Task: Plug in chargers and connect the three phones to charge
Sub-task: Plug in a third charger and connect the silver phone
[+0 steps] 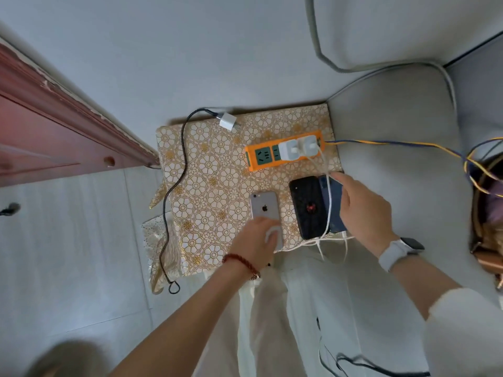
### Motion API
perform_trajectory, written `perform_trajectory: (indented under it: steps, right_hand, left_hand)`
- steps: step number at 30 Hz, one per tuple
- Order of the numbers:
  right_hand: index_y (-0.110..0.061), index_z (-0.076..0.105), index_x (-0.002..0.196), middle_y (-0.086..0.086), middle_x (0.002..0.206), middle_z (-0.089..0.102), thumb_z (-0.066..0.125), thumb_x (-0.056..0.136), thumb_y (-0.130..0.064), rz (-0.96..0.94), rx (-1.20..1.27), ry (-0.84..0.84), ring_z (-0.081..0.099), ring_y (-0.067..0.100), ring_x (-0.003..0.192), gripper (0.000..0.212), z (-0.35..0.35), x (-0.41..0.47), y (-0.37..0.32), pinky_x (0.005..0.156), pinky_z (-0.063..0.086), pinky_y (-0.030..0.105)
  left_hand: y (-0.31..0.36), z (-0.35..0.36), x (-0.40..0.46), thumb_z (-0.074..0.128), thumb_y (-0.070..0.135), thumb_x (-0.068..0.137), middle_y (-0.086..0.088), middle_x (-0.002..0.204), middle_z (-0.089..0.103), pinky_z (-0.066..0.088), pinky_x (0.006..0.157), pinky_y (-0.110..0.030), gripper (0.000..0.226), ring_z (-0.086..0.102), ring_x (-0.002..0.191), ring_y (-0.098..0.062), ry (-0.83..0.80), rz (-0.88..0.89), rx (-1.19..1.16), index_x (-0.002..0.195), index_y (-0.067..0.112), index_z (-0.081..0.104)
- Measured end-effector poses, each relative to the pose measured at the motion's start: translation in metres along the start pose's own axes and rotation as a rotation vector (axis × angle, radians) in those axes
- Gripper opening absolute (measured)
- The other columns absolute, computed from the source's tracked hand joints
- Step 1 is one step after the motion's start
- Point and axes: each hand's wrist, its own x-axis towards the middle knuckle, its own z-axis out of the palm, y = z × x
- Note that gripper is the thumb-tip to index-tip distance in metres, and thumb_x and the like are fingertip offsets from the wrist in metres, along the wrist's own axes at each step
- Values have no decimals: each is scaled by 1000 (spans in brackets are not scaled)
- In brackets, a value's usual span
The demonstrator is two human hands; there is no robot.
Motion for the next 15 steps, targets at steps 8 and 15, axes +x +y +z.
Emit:
perform_trajectory:
  steps: [8,15]
  right_hand:
    - [-9,30,138,18,144,37,53,64,14,-359,-103,147,33,35,134,81,19,47,-24,106,27,56]
    - [-6,43,131,18,143,41,65,69,0,-594,-280,99,31,34,136,66,46,69,-34,110,10,56]
  left_hand:
    - [-56,-71,65,46,21,89,-13,154,7,22,112,-54,64,8,141,-32,533,-485,258,143,14,13]
    - [-79,-66,79,48,16,89,-21,129,46,33,100,-50,38,36,122,-36,574,-637,331,125,4,40]
